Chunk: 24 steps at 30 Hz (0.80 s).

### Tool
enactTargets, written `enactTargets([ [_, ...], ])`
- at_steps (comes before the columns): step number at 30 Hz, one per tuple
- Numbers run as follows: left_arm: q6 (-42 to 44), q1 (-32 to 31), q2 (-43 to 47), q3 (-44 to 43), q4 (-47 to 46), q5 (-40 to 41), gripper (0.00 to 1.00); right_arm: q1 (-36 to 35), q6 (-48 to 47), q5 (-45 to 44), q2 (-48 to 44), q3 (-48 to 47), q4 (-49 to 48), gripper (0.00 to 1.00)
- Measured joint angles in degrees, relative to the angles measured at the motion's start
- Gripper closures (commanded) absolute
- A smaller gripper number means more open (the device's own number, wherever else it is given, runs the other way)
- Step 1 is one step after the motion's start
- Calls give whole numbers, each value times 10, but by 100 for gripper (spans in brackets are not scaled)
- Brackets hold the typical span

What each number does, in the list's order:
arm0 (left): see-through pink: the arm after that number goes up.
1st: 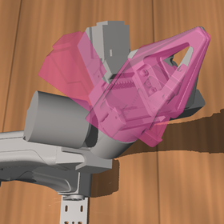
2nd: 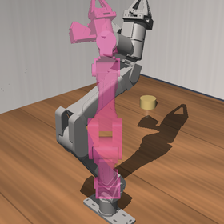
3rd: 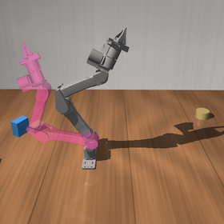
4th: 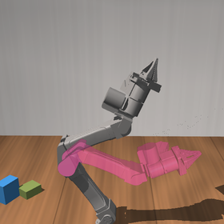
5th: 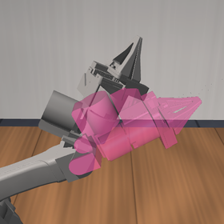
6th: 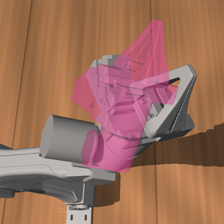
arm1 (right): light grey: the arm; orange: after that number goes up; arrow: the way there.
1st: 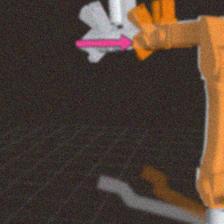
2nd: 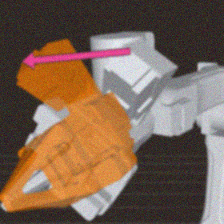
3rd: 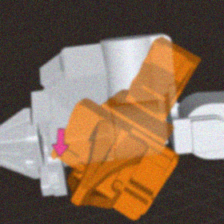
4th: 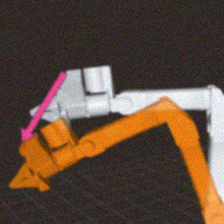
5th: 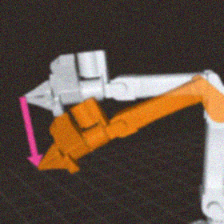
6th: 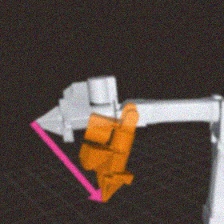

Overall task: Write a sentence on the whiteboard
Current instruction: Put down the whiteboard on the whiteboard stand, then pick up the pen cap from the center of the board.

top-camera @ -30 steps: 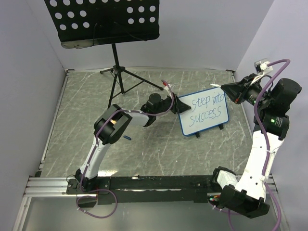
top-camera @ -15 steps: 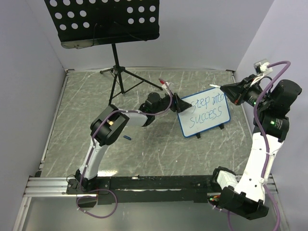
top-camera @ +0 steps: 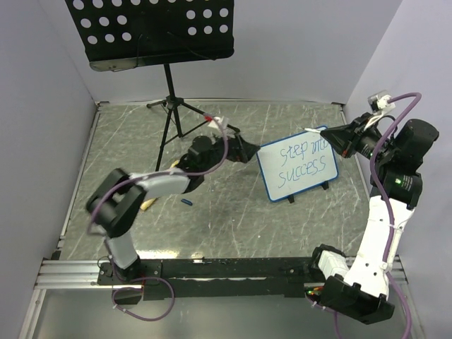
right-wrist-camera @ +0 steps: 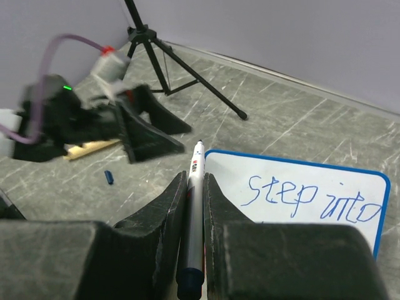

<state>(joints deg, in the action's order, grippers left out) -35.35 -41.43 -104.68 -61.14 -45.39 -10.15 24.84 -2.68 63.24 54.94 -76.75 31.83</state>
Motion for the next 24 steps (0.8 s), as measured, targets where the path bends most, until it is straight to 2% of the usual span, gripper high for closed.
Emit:
enactTargets([
  [4, 28, 0, 150, 77, 90, 59, 3, -17, -24, 7, -1, 10, 12, 100],
  [9, 8, 3, 325, 118, 285, 144, 3, -59, -55, 7, -12, 48, 31, 100],
  [13, -103, 16, 455, 173, 450, 179, 3, -108, -71, 1, -30, 93, 35, 100],
  [16, -233, 5, 539, 207, 576, 218, 3, -123, -77, 2, -39, 116, 35, 100],
  [19, -364, -27, 539, 179, 718, 276, 1, -127, -78, 5, -42, 128, 27, 100],
  [21, -434, -35, 485, 128, 814, 310, 1, -127, -77, 9, -43, 141, 18, 100],
  [24, -501, -37, 376, 53, 900, 346, 8, -127, -77, 14, -44, 158, 12, 100],
])
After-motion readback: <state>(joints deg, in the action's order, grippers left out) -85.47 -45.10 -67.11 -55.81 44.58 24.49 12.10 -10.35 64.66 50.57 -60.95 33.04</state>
